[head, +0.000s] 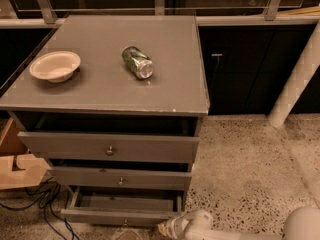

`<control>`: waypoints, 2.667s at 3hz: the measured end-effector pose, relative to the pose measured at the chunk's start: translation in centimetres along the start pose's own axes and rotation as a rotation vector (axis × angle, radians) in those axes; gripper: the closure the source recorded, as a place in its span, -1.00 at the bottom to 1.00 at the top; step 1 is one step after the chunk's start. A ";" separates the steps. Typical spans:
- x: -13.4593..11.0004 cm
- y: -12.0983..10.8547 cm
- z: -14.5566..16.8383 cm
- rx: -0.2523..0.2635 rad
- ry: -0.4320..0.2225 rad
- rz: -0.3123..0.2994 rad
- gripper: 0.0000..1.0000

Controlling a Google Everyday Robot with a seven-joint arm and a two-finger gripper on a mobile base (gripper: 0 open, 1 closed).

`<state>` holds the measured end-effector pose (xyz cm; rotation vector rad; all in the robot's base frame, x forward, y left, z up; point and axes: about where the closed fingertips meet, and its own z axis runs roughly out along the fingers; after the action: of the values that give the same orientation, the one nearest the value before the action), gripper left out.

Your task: Close bottom drawer

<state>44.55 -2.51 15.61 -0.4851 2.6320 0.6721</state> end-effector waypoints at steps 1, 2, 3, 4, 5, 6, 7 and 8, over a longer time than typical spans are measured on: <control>-2.2 0.3 0.2 0.009 -0.037 -0.029 1.00; -2.4 0.5 0.2 0.010 -0.043 -0.034 1.00; -4.7 1.1 -1.3 0.024 -0.123 -0.079 1.00; -4.7 1.1 -1.4 0.025 -0.126 -0.081 1.00; 1.2 -0.5 -1.1 0.011 0.019 0.017 1.00; 0.0 -0.4 -0.2 0.016 -0.004 0.022 1.00; -2.4 -0.5 1.1 0.030 -0.056 0.016 1.00; -4.4 -0.6 1.4 0.040 -0.098 -0.003 1.00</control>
Offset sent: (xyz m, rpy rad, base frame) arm 0.0820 0.0358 0.0520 0.0013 -0.2309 0.0126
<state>48.98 -1.29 16.15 -0.4329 2.5468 0.6247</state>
